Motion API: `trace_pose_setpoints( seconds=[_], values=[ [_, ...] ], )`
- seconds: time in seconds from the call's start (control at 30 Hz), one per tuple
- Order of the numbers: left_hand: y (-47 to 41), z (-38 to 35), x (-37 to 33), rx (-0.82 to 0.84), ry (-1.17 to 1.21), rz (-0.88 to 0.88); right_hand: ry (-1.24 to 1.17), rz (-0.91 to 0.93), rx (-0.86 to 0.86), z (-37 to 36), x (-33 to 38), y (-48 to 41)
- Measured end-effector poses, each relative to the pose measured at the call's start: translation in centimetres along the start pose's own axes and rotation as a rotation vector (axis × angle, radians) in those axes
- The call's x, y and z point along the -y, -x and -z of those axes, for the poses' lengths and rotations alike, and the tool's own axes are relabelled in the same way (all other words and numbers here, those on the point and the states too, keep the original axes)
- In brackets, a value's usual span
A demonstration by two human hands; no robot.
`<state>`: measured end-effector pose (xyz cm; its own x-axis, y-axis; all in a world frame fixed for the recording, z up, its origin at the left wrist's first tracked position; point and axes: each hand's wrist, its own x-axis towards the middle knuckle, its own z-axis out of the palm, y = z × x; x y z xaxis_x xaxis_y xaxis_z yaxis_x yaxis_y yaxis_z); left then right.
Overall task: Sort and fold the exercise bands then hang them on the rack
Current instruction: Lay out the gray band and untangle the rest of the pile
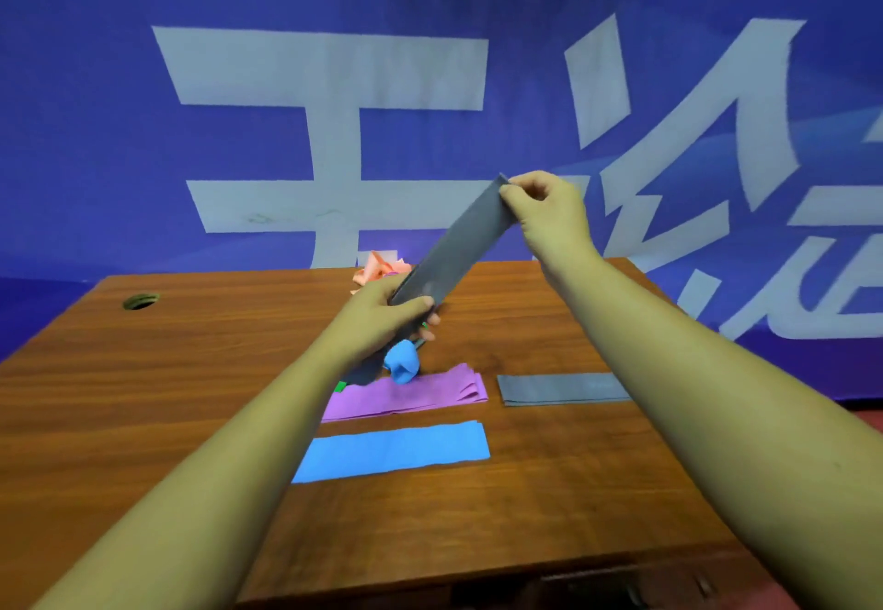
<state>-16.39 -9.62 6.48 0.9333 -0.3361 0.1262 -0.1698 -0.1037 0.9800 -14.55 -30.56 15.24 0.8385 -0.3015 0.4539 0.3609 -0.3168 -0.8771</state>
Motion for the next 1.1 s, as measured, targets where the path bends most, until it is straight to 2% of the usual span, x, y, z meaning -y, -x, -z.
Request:
trace_pose_setpoints(
  seconds=[0.07, 0.1, 0.2, 0.23, 0.37, 0.5, 0.73, 0.93, 1.1],
  values=[
    [1.0, -0.9, 0.5, 0.118, 0.090, 0.078, 0.054, -0.092, -0.048, 2.3, -2.5, 1.2],
    [1.5, -1.3, 0.8, 0.181, 0.045, 0.113, 0.089, -0.130, -0.062, 3.5, -3.8, 2.0],
    [2.4, -2.4, 1.8, 0.295, -0.371, 0.114, 0.144, -0.223, -0.088, 7.0, -7.6, 4.3],
    [2.8, -2.9, 2.0, 0.317, -0.421, 0.130, 0.152, -0.256, -0.095, 8.1, -8.8, 5.0],
    [3.5, -4.9, 3.1, 0.387, -0.213, 0.347, 0.206, -0.386, -0.140, 12.3, -12.8, 6.9],
    [3.2, -7.2, 3.6, 0.237, -0.001, 0.422, 0.232, -0.442, -0.165, 15.1, -15.4, 7.7],
    [0.5, -10.6, 5.8, -0.041, 0.062, 0.371, 0.167, -0.518, -0.206, 18.4, -18.9, 7.3],
    [-2.5, -11.8, 7.7, -0.088, -0.235, 0.243, 0.255, -0.549, -0.221, 19.6, -21.7, 5.9],
    [-4.5, -13.3, 8.9, -0.132, -0.649, 0.047, 0.524, -0.485, -0.185, 20.2, -23.4, 4.7]
  ],
)
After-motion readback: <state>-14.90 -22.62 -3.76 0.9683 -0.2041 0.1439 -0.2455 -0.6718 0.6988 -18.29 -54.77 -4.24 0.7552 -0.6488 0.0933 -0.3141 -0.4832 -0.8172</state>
